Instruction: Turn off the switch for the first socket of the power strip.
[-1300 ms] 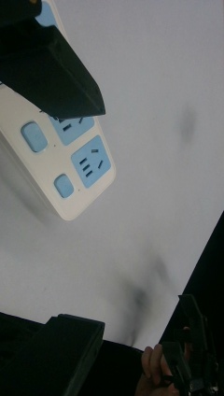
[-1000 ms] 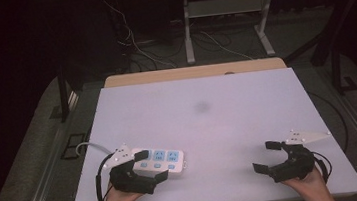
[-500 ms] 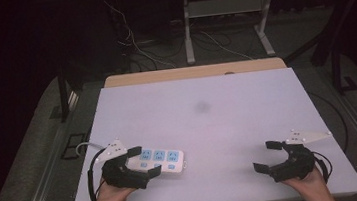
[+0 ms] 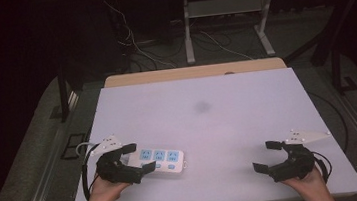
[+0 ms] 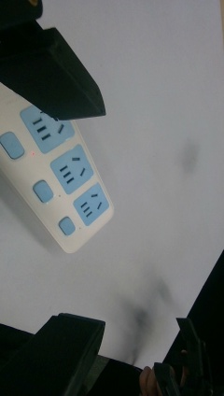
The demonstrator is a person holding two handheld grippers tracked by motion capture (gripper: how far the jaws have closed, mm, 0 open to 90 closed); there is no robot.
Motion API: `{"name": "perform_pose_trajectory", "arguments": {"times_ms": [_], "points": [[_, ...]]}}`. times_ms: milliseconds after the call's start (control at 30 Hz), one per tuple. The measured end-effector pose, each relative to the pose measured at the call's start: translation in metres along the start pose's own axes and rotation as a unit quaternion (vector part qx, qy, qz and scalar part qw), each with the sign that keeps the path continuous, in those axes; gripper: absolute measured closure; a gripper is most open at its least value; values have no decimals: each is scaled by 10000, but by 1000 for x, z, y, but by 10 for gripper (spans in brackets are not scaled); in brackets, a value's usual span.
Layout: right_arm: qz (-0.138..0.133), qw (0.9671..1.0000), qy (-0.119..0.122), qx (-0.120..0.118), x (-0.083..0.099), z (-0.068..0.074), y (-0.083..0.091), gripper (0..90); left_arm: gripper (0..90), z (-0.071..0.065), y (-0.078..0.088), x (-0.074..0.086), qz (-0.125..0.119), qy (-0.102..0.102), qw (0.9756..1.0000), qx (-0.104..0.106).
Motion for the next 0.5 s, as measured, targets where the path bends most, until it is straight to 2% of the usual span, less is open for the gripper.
{"name": "perform_pose_trajectory", "arguments": {"times_ms": [500], "points": [[6, 10000, 16, 8, 0, 0, 0, 3, 0, 14, 3, 1, 431, 69, 9989, -141]]}}
Point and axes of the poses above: each handheld gripper's, and its own axes: y roughly backward along the jaws, x roughly out of its underside, z roughly to its left, the point moved 5 cm from there along -y, roughly forward along the jaws, and after that the axes turned 10 degrees about x, right-handed, at the moved point
